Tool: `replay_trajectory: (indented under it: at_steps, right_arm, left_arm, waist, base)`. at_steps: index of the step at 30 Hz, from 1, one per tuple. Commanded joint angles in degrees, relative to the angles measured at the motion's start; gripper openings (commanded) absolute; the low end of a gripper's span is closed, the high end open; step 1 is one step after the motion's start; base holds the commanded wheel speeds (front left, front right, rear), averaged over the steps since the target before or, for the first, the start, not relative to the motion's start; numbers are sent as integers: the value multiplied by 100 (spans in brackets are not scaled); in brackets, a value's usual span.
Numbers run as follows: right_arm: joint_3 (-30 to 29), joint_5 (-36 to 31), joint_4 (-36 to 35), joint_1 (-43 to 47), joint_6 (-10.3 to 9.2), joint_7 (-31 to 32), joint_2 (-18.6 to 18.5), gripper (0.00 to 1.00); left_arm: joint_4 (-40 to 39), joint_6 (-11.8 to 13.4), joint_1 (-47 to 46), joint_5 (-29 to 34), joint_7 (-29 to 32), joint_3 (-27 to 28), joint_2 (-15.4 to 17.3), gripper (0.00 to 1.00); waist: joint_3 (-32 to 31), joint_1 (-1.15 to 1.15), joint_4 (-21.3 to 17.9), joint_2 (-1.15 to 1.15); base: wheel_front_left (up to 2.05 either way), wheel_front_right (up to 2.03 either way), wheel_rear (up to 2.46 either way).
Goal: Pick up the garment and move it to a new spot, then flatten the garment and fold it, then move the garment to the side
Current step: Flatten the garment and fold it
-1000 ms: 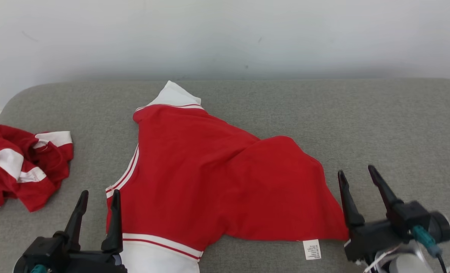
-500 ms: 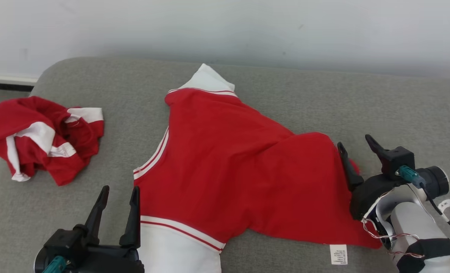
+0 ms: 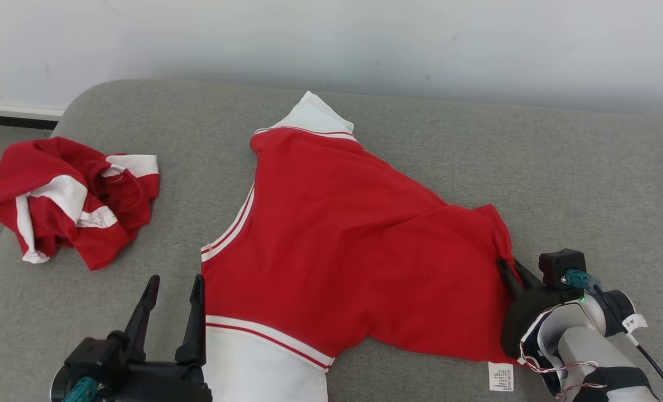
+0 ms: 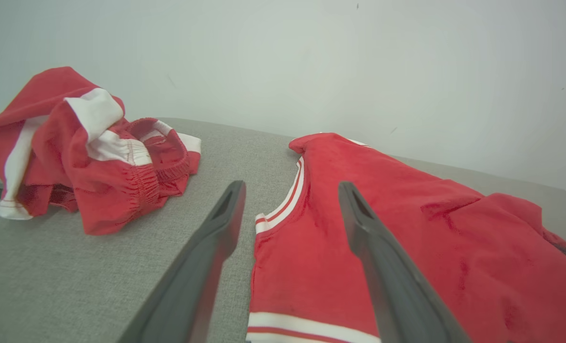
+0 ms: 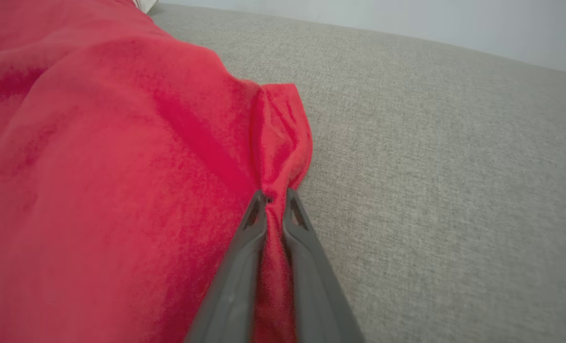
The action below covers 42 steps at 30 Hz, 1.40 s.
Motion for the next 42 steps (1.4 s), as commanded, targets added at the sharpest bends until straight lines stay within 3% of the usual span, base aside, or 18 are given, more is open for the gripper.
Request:
replay_trajectory:
  at_steps: [1, 5, 13, 18, 28, 29, 30, 35, 42]
  right_arm:
    - [67, 109, 43, -57, -14, -58, -36, 0]
    - [104, 347, -57, -135, -14, -314, -198, 0]
    - [-458, 533, -424, 175, -14, -504, -815, 0]
    - [-740, 448, -649, 293, -14, -515, -1005, 0]
    - [-350, -8, -818, -400, -14, -351, -463, 0]
    - [-315, -41, -758, -498, -14, -357, -405, 31]
    - [-273, -70, -672, -586, -14, -370, -336, 100]
    - [-126, -180, -248, -799, -14, -381, -157, 100]
    - [-82, -193, -69, -925, -14, -492, -201, 100]
  left_arm:
    - [15, -36, -25, 16, -15, 16, -17, 100]
    - [-10, -34, -35, 35, -15, 43, -44, 100]
    - [-53, -58, 173, 44, -15, 149, -95, 100]
    - [-40, -68, 186, 62, -15, 169, -116, 100]
    - [61, -82, 46, 24, -15, 7, -145, 100]
    - [70, -73, 39, 20, -15, -10, -149, 100]
    - [80, -74, 35, 14, -15, -20, -150, 100]
    - [135, -73, 14, -14, -16, -70, -154, 100]
    - [143, -76, 65, -8, -15, 36, -158, 100]
  waist:
    - [-43, 0, -94, 0]
    - [-90, 0, -190, 0]
    - [-148, 0, -286, 0]
    - [-130, 0, -294, 0]
    - [-126, 0, -30, 0]
    - [-125, 0, 0, 0]
    - [-125, 0, 27, 0]
    - [-123, 0, 110, 0]
    - [-143, 0, -31, 0]
  base:
    - [0, 0, 0]
    - [0, 0, 0]
    - [0, 0, 0]
    - [0, 0, 0]
    - [0, 0, 0]
    - [0, 0, 0]
    - [0, 0, 0]
    - [0, 0, 0]
    - [0, 0, 0]
